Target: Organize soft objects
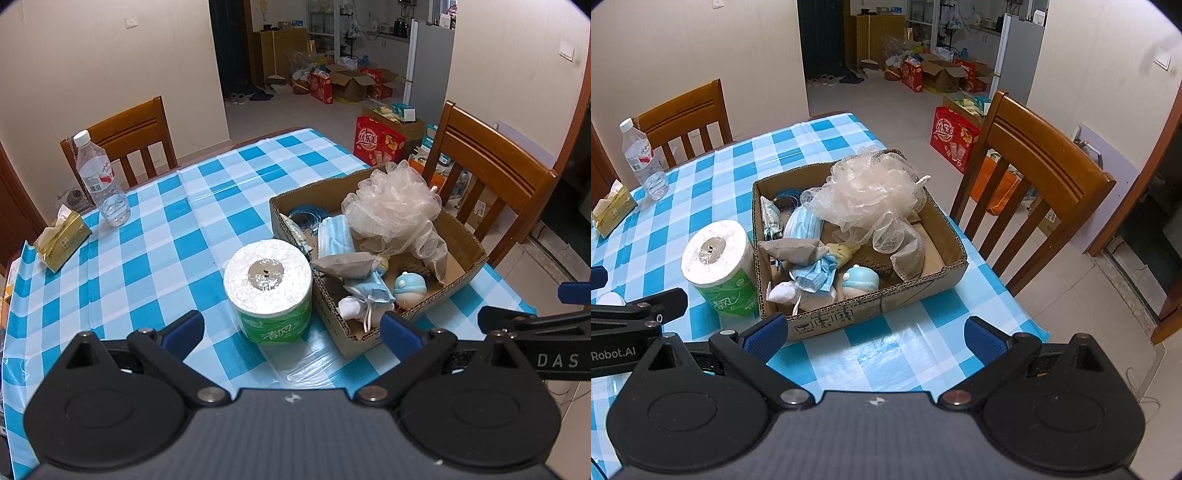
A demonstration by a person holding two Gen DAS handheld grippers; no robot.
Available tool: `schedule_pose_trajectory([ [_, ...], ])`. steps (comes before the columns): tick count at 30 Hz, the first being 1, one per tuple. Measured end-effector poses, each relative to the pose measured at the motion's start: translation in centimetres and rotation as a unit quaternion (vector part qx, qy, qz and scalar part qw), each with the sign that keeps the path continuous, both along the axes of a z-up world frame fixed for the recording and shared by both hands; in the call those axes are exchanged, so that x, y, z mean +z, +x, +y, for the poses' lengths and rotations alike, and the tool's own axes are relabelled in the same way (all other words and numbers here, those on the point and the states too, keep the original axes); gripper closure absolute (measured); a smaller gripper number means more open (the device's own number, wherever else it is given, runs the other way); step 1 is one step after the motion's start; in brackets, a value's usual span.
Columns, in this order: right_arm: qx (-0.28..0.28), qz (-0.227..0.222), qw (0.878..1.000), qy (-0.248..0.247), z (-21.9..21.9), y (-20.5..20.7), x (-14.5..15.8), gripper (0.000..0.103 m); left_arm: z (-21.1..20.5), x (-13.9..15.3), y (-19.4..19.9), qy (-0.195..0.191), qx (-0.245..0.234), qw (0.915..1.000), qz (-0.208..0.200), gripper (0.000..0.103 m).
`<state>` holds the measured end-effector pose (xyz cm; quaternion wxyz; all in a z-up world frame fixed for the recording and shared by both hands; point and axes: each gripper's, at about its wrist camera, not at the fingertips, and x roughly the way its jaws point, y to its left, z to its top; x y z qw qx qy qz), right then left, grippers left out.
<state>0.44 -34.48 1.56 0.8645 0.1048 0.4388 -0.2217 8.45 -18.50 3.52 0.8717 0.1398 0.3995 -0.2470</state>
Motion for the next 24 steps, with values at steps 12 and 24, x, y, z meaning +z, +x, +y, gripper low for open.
schedule_pose_trajectory([
  [12, 0.001, -0.001, 1.0, -0.001, -0.12, -0.08, 0.08, 0.0, -0.17, 0.17, -0.19, 0.003, 0.004, 1.0, 0.0, 0.002],
  [24, 0.009, -0.004, 1.0, -0.001, -0.39, -0.01, 0.26, 0.0, -0.23, 0.12, -0.31, 0.004, 0.008, 1.0, -0.001, 0.002],
])
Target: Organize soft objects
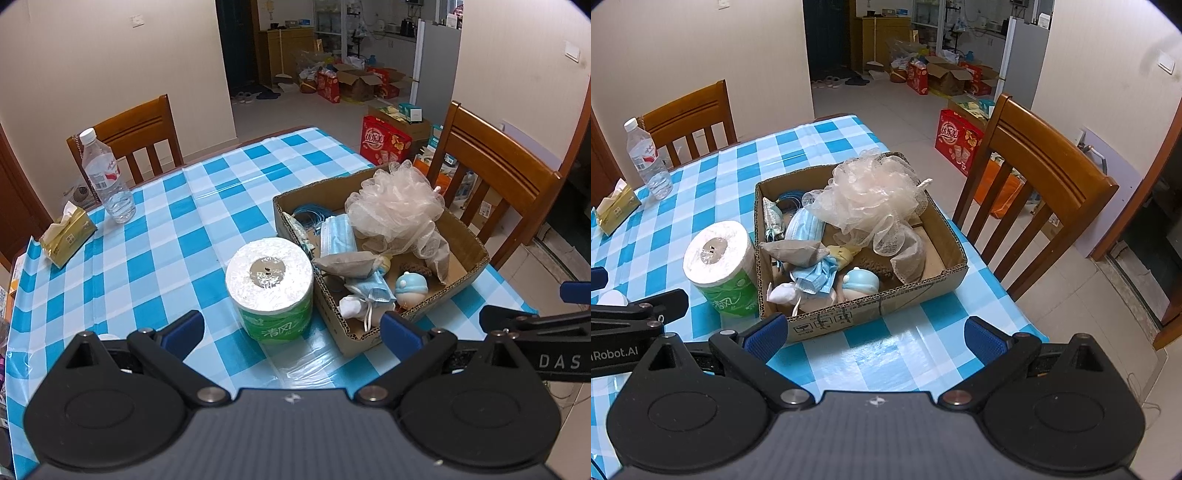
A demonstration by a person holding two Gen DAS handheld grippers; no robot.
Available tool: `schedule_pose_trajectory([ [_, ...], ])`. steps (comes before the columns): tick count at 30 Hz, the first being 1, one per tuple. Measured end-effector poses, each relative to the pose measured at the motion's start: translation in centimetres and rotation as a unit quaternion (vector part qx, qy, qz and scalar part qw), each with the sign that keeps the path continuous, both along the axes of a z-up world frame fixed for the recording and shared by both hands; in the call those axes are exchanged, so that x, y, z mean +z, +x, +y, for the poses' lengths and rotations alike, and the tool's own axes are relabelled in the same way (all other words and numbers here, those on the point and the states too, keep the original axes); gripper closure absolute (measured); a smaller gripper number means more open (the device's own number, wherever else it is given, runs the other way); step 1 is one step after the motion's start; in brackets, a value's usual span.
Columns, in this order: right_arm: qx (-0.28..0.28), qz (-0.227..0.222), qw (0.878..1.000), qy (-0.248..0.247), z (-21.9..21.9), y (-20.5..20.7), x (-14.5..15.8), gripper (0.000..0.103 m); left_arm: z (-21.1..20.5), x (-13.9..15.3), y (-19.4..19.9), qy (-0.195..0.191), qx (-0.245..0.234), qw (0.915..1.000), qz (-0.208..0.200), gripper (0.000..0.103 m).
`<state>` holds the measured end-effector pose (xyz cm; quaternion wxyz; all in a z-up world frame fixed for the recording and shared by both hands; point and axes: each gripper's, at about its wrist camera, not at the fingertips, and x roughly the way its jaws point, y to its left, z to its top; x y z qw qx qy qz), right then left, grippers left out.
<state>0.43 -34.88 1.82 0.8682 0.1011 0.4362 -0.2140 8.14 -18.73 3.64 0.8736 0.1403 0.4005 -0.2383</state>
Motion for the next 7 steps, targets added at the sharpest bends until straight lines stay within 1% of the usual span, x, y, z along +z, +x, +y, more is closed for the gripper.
schedule_pose_trajectory([
  [7, 0.001, 0.0, 1.0, -0.001, 0.09, 0.02, -0.03, 0.0, 0.03, 0.01, 0.0, 0.0, 0.0, 1.0, 0.0, 0.002],
])
